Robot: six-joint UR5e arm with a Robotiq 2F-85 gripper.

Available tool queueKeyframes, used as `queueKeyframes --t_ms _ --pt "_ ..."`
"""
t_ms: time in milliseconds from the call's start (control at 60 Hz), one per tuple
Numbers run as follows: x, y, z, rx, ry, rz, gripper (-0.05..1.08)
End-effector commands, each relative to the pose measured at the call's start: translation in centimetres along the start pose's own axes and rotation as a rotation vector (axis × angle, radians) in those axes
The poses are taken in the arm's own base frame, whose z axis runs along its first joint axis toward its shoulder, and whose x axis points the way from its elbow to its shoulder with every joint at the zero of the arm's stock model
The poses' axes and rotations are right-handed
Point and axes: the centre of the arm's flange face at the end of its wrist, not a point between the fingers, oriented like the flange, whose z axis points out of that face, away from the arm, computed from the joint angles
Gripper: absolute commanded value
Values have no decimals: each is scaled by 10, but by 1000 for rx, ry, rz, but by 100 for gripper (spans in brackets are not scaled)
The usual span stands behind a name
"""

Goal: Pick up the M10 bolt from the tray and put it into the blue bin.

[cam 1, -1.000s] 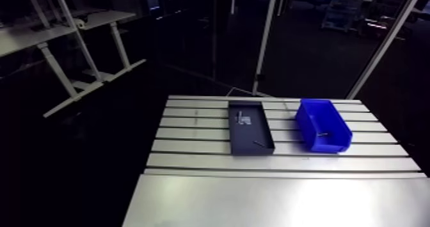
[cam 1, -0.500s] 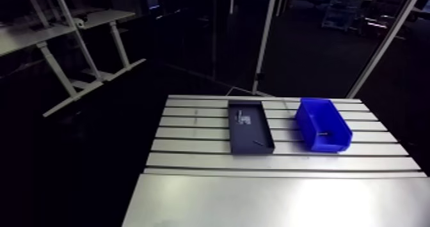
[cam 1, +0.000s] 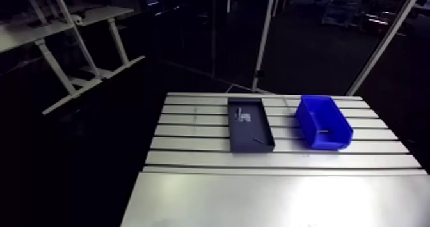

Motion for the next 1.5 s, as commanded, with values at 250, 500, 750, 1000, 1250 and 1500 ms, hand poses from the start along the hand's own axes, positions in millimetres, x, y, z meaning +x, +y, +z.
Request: queueKeyframes --t_ms 250,500,750,1000,1250,1500 --pt "19 1 24 -2 11 20 1" --pt "32 -1 49 1 12 20 1" --pt "39 -1 72 -1 -6 28 1" --pt "40 1 99 -10 -17 29 1" --pt "42 3 130 -20 -16 32 1" --pt "43 5 162 -22 -25 34 1"
